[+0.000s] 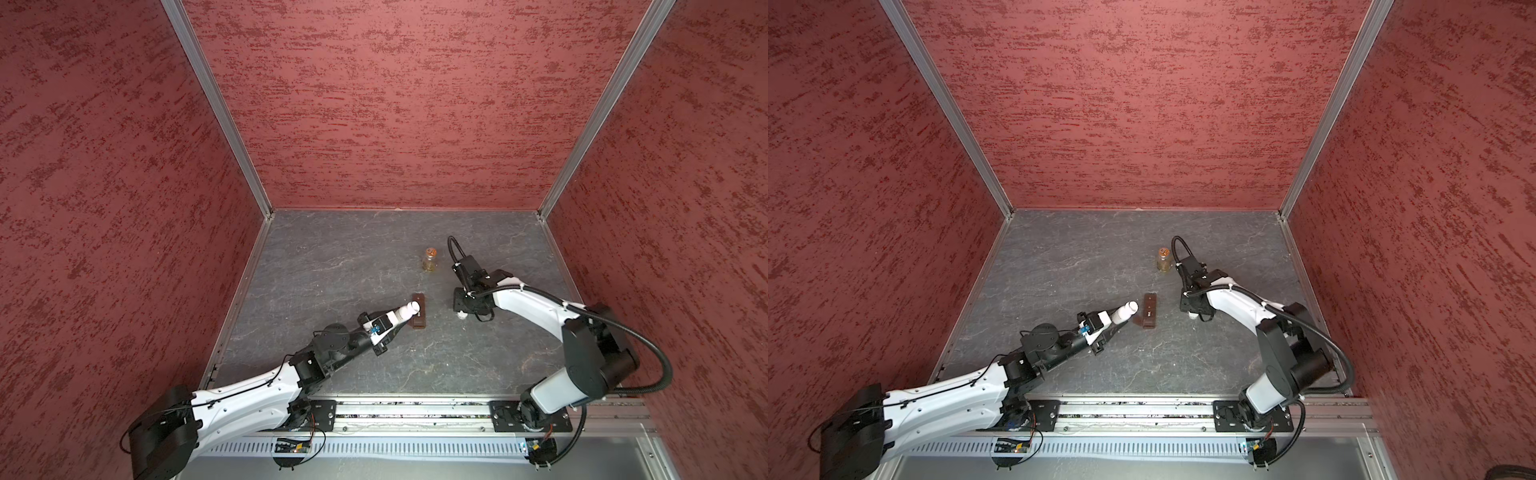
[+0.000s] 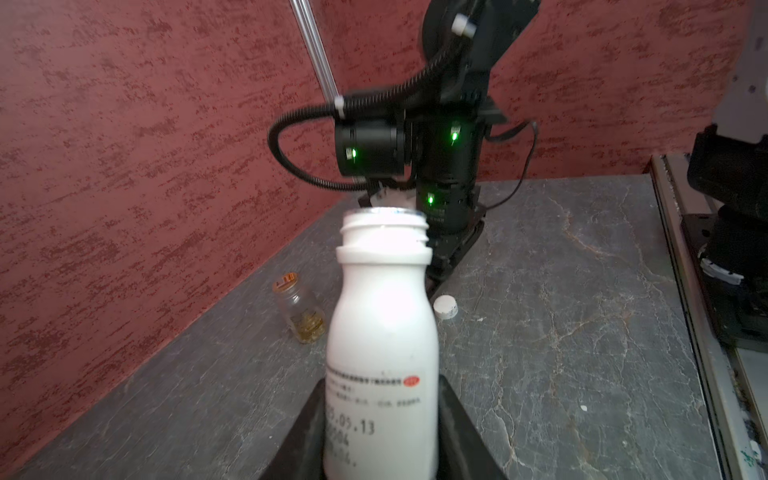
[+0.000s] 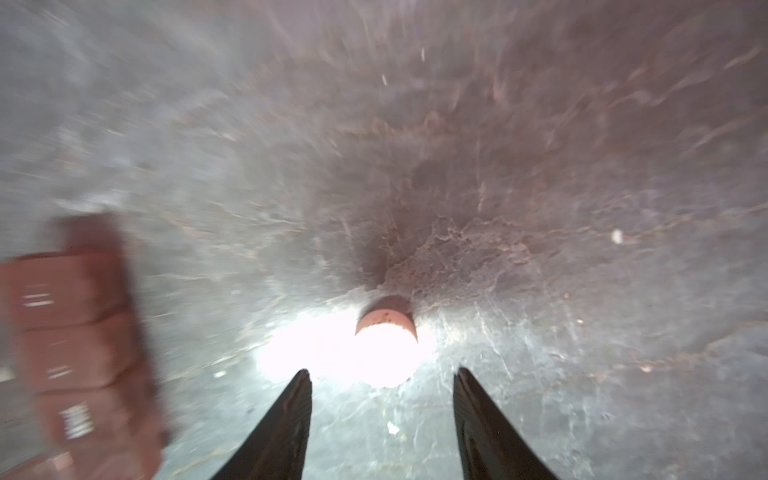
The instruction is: Sort the pills into containers
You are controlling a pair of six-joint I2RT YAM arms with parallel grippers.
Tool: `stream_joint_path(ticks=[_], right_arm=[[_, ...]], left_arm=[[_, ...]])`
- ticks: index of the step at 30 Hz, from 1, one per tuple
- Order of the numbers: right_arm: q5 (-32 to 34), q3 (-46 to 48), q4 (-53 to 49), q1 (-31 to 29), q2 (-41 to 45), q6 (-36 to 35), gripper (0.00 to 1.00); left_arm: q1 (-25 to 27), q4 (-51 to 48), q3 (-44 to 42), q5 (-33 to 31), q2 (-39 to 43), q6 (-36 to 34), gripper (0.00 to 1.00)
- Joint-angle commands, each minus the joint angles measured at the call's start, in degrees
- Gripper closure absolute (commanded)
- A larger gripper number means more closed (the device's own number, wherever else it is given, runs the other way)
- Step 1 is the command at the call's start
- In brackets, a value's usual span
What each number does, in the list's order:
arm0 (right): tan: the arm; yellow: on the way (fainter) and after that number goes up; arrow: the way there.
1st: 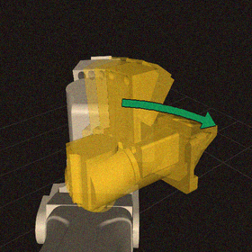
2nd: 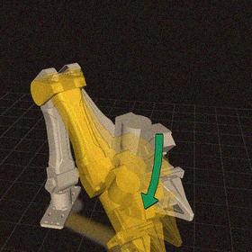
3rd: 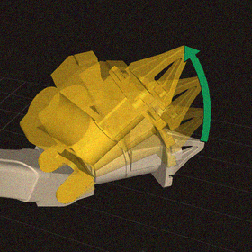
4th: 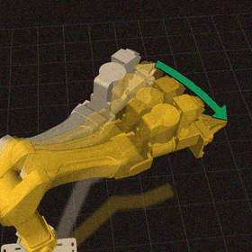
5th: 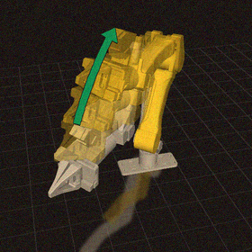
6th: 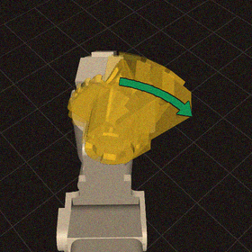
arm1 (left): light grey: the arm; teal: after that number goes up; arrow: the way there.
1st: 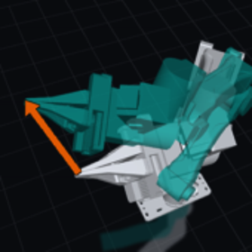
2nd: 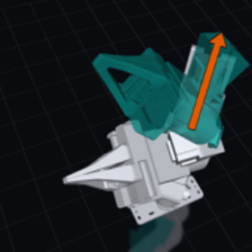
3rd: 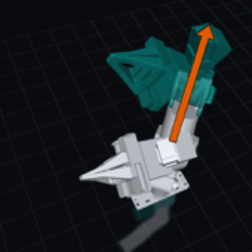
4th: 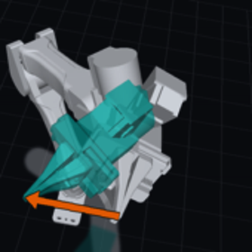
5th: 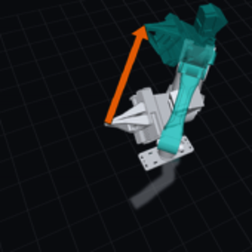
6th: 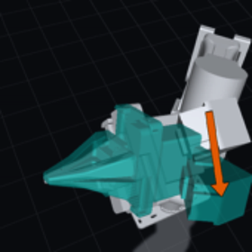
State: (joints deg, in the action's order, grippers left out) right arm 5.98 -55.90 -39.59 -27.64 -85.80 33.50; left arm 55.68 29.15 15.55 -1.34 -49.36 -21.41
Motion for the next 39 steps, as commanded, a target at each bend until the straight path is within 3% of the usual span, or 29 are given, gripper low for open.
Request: stream_joint_path(ticks=[1,7,13,23,31,39], right_arm=[[-2.59,-1.47,0.63,0.3,8.18,2.49,0.44],[-14.72,7.45,13.08,0.3,18.72,4.58,0.47],[-20.88,13.88,19.82,0.3,21.1,7.25,0.61],[-21.23,20.19,21.51,0.3,25.03,8.72,0.68],[-21.73,21.32,20.67,0.37,26.29,7.55,0.69],[-22.43,23.08,21.05,0.39,28.03,7.65,0.69]], left_arm=[[1.05,-9.56,3.74,-4.02,-1.84,1.74,1.0],[1.99,-14.52,6.17,-6.74,-8.47,2.31,1.0],[-0.19,-17.91,10.15,-3.33,-16.13,-4.72,1.0],[-11.91,-27.93,18.16,12.03,-20.94,-12.64,1.0],[-14.14,-38.2,26.01,15.06,-26.4,-17.63,1.0],[-14.56,-41.38,27.54,16.32,-30.35,-19.94,1.0]])
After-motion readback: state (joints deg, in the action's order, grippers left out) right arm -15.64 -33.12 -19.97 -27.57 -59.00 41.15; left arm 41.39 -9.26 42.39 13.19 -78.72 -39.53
